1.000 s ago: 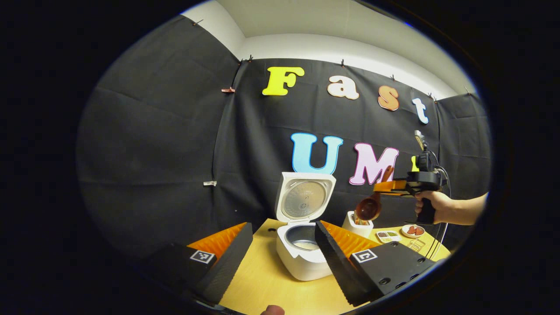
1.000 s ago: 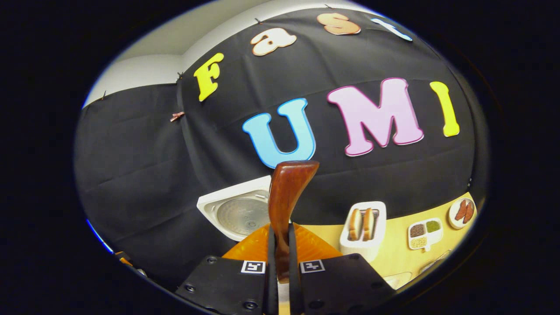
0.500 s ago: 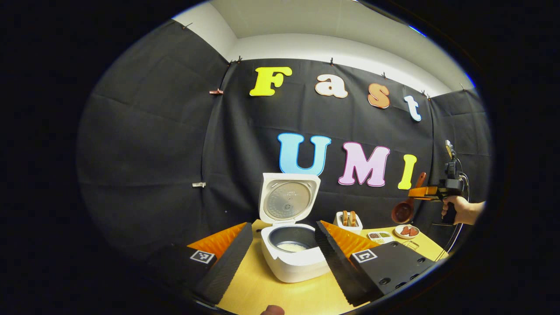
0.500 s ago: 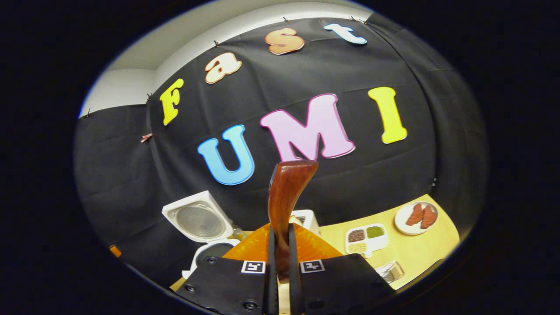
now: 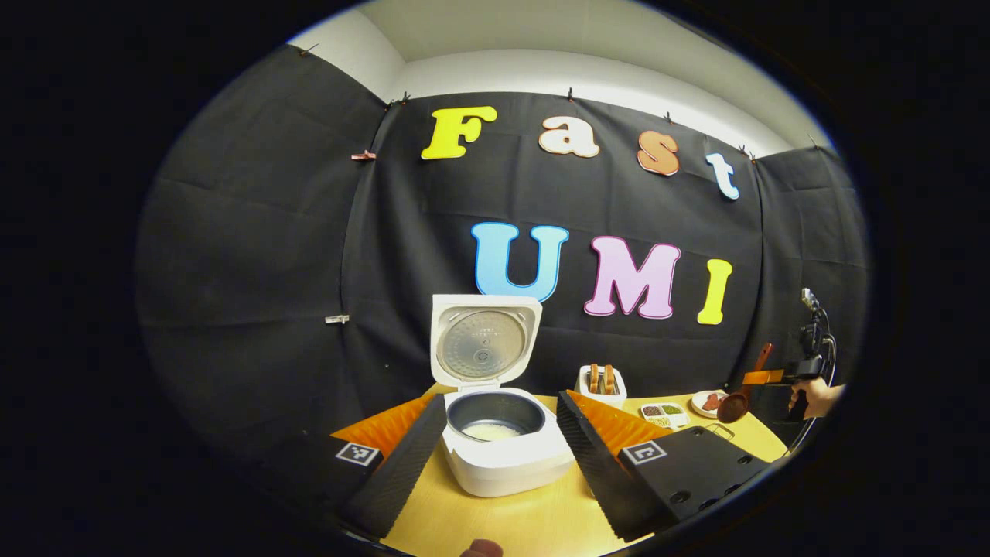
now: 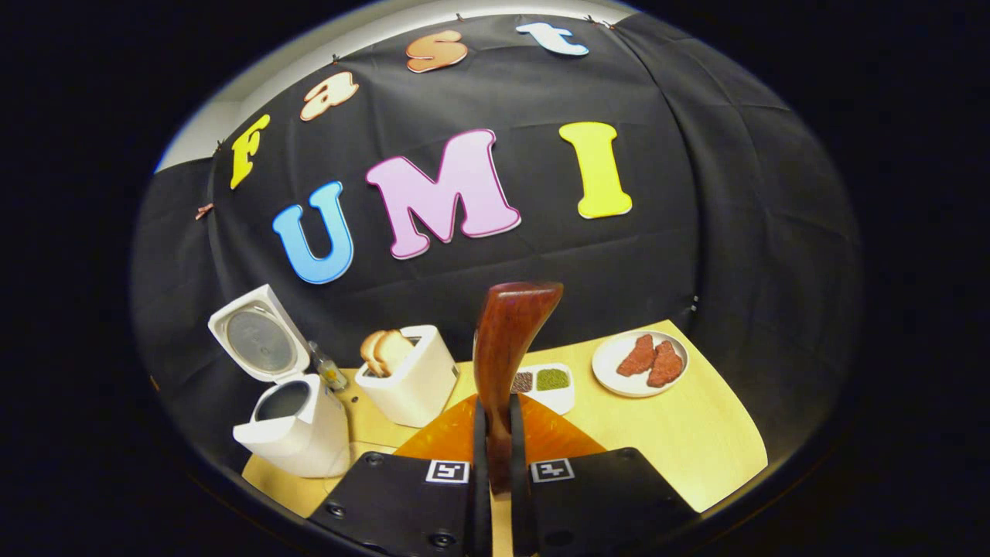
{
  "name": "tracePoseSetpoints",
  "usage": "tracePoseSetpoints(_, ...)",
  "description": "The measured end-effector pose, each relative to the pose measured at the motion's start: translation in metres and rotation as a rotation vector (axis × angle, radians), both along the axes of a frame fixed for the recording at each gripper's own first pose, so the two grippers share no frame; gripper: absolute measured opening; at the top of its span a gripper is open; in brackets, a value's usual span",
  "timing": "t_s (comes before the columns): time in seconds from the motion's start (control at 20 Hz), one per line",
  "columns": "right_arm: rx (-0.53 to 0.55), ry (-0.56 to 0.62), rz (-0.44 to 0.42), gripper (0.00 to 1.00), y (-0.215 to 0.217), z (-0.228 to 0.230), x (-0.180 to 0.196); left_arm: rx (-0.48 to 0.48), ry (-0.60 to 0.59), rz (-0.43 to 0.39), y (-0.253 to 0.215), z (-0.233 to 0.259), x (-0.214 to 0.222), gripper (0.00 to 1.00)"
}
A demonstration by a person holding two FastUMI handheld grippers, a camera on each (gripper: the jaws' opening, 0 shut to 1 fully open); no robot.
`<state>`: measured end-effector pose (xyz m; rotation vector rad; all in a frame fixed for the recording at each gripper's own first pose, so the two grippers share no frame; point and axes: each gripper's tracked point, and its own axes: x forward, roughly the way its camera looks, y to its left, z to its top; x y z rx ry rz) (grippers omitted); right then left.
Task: Close the left gripper, press the button to open the rice cooker; take a wooden spoon from the chopstick holder with the right hand, scoop a spoonful of rice and pour it into the rice cooker, then put the wooden spoon back into the chopstick holder.
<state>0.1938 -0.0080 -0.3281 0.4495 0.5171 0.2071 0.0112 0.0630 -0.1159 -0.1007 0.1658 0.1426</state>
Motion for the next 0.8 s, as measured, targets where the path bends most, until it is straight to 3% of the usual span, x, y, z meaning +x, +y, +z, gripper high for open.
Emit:
tracePoseSetpoints(0.3, 0.021, 0.079, 0.043, 0.14, -0.007, -0.067, 0.003, -0.006, 0.046, 0.028, -0.028, -0.006, 0.011, 0.98)
tracePoseSetpoints(0.35, 0.028, 0.092, 0.055, 0.10, -0.005, -0.076, 0.004, -0.009, 0.050, 0.035, -0.031, -0.006, 0.012, 0.98)
tracePoseSetpoints(0.4, 0.032, 0.106, 0.067, 0.14, -0.003, -0.086, 0.004, -0.013, 0.055, 0.043, -0.036, -0.008, 0.013, 0.98)
tracePoseSetpoints(0.8, 0.084, 0.218, 0.112, 0.15, 0.002, -0.139, -0.003, 0.020, 0.082, 0.088, -0.052, -0.011, 0.016, 0.98)
